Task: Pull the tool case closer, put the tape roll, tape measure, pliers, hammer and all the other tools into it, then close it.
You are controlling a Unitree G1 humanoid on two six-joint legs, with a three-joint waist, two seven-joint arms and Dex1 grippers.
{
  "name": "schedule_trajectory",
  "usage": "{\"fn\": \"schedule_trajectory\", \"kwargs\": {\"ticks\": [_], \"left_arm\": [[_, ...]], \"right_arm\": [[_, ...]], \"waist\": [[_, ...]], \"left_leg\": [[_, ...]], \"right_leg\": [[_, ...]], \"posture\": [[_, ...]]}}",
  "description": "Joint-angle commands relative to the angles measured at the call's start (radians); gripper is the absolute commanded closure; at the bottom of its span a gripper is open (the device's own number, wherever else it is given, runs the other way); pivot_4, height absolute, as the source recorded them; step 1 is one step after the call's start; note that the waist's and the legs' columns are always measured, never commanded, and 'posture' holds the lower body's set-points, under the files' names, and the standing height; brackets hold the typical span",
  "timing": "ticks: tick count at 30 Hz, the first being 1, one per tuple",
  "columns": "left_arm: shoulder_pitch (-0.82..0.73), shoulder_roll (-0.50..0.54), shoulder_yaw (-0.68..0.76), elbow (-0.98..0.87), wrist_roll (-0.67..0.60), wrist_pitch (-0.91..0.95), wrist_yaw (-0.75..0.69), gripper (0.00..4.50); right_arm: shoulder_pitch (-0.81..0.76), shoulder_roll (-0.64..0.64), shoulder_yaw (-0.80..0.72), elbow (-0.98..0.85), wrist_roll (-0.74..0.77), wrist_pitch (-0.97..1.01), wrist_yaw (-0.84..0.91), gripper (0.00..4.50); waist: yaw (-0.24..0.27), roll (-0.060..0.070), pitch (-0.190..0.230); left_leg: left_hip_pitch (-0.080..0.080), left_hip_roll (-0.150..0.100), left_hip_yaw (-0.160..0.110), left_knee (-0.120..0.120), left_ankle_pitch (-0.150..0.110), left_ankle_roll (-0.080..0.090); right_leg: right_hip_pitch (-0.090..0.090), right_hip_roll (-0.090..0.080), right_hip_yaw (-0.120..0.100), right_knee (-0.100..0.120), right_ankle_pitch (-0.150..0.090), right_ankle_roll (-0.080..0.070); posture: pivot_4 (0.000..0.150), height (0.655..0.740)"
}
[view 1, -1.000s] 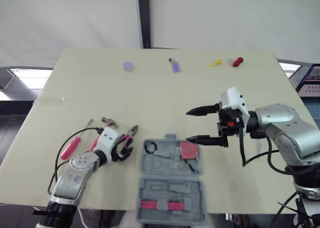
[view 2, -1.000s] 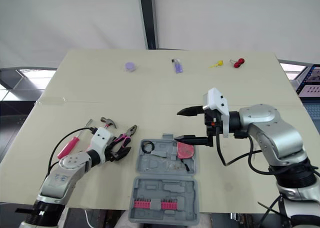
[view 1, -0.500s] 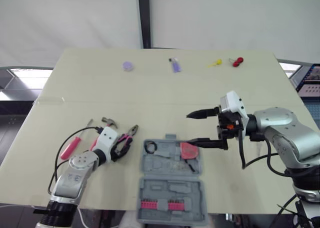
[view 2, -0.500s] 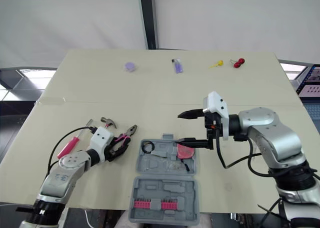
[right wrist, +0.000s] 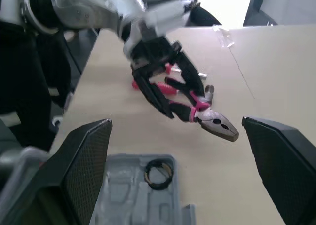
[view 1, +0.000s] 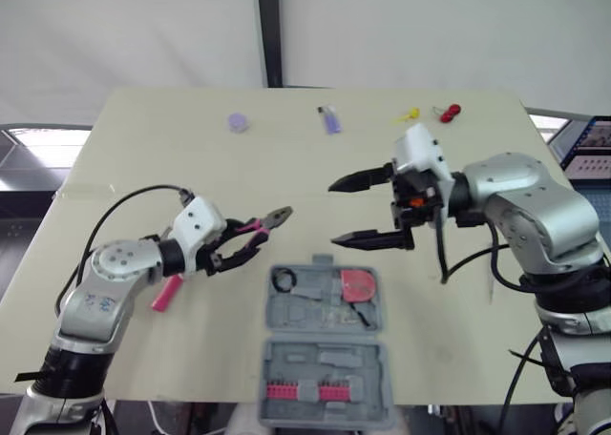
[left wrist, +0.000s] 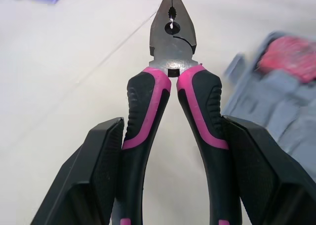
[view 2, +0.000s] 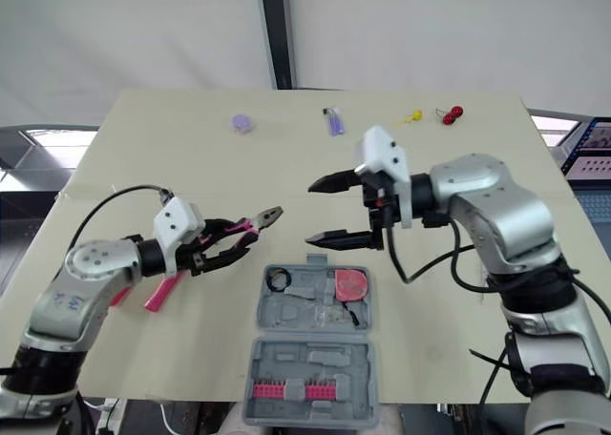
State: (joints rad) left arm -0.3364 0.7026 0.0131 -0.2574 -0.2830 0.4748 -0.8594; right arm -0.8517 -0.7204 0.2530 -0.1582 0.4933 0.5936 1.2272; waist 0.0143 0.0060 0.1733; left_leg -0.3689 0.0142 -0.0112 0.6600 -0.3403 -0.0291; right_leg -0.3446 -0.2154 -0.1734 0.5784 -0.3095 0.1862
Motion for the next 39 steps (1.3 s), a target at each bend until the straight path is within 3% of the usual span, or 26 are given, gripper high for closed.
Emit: {"fn": "schedule_trajectory", "kwargs": {"ticks": [1,7,20,28,38,39], "left_arm": [[-0.096,0.01,-0.041,-0.001,-0.059,-0.016,-0.116,1.84],[-0.19,0.003,-0.138,0.051,-0.04,-0.001,-0.209,1.84],[-0.25,-0.042,-0.202,0.079,-0.014,-0.017,-0.213,1.84],[-0.239,-0.05,-0.2,0.073,-0.017,-0.014,-0.209,1.84],[-0.213,-0.066,-0.171,0.05,-0.034,-0.034,-0.2,1.84],[-0.2,-0.06,-0.161,0.044,-0.035,-0.046,-0.202,0.78]], "right_arm": [[-0.069,0.004,0.08,0.027,-0.113,-0.022,0.016,0.0],[-0.118,0.028,0.157,0.022,-0.207,-0.008,0.019,0.0],[-0.103,0.019,0.228,-0.018,-0.314,0.046,0.038,0.0],[-0.109,0.028,0.232,-0.019,-0.321,0.045,0.053,3.54],[-0.062,0.025,0.195,-0.029,-0.327,-0.028,0.035,3.53],[-0.047,0.022,0.184,-0.041,-0.322,-0.041,0.034,3.53]], "waist": [[0.0,0.0,0.0],[-0.016,0.0,0.0],[-0.018,0.0,0.0],[-0.018,0.0,0.0],[-0.018,0.0,0.0],[-0.019,0.0,0.0]], "left_leg": [[-0.001,0.0,0.0,0.001,0.0,0.0],[-0.001,0.0,0.0,0.001,0.0,0.0],[-0.003,0.0,0.0,0.002,0.0,0.0],[-0.003,0.0,0.0,0.002,0.0,0.0],[-0.003,0.0,0.0,0.002,0.0,0.0],[-0.003,0.0,0.001,0.002,0.0,0.0]], "right_leg": [[0.0,0.0,0.0,0.0,0.0,0.0],[-0.003,0.0,0.0,0.005,0.0,0.0],[-0.006,0.0,0.001,0.008,0.0,0.0],[-0.006,0.0,0.002,0.008,0.0,0.0],[-0.006,0.0,0.002,0.009,0.0,0.0],[-0.006,0.0,0.002,0.009,0.0,0.0]], "posture": [[0.15,0.74],[0.15,0.74],[0.15,0.74],[0.15,0.74],[0.15,0.74],[0.15,0.74]]}}
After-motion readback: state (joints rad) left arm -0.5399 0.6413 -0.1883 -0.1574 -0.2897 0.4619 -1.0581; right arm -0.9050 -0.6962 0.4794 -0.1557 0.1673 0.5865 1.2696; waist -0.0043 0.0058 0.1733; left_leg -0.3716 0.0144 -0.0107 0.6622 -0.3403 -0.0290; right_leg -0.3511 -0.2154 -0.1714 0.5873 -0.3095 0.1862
